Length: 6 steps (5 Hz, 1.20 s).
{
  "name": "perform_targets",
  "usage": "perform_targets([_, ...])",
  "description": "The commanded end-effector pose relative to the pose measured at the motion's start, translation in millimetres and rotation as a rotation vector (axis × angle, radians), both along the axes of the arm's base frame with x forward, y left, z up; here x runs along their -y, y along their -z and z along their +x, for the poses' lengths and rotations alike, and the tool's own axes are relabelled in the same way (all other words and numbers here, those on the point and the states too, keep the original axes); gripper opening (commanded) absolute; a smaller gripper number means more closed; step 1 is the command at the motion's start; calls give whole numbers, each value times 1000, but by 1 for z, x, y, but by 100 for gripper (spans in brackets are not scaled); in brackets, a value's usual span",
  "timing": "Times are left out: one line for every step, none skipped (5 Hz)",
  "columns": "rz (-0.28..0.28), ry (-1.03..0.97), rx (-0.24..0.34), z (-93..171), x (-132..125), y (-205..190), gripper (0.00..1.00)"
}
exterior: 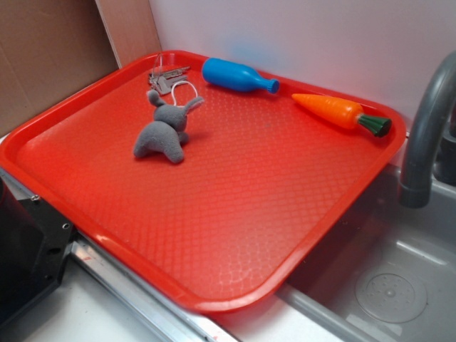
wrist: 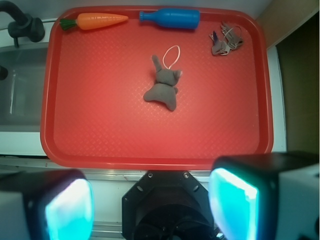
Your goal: Grab the silver keys.
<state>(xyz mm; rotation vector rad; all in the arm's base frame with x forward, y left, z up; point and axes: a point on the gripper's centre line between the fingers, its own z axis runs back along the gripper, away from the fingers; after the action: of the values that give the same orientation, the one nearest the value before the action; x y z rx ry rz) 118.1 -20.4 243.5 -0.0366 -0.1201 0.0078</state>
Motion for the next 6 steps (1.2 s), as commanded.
perform_targets([0, 0, 0, 0, 0, 0, 100])
perform_targets([88, -251, 16, 23, -49, 38, 100])
perform_targets([81, -463, 107, 61, -89, 61, 100])
perform_targets([97, -521, 157, 106, -108, 83, 100])
perform_targets([97, -521, 157, 106, -108, 83, 100])
perform_targets([97, -521, 157, 106, -108, 83, 100])
